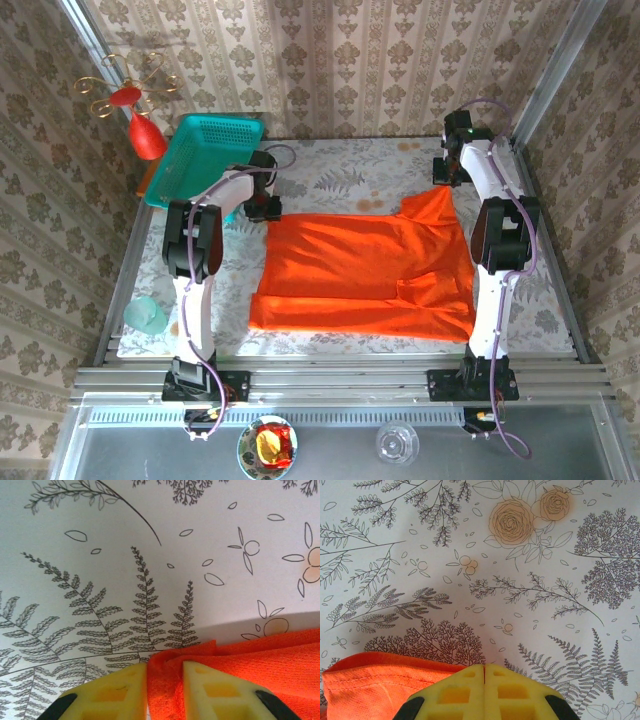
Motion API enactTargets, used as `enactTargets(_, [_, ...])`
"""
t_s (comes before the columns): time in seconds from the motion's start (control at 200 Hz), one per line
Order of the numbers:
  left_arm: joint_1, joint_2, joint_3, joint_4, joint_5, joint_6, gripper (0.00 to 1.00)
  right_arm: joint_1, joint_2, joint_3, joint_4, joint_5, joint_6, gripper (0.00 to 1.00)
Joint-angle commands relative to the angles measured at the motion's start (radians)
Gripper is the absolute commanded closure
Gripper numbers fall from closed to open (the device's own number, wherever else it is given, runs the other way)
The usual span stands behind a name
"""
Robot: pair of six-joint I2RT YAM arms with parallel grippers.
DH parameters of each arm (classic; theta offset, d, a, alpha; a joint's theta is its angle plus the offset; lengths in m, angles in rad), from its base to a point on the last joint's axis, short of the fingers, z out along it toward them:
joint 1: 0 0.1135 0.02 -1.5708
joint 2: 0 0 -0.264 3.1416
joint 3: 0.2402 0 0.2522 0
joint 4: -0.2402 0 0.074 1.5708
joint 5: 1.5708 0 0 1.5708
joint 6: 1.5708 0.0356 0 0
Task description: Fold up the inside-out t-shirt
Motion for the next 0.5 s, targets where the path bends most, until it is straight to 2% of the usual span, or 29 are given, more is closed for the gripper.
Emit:
enactTargets(0.0, [0.008, 0.030, 0.019, -0.017, 0.011, 0.003, 0.80, -0.006, -0.047, -0.005, -0.011, 0.007, 0.000, 1.00])
enactTargets(0.245, [0.009, -0.029, 0.000, 0.022, -0.004, 0.023, 0.95, -0.006, -0.074, -0.012, -0.003, 0.009, 0.009, 1.00])
enactTargets(0.495, [0.009, -0.173, -0.064, 0.087, -0.018, 0.028, 1.00, -0.021, -0.229, -0.137, 0.067, 0.009, 0.047, 1.00])
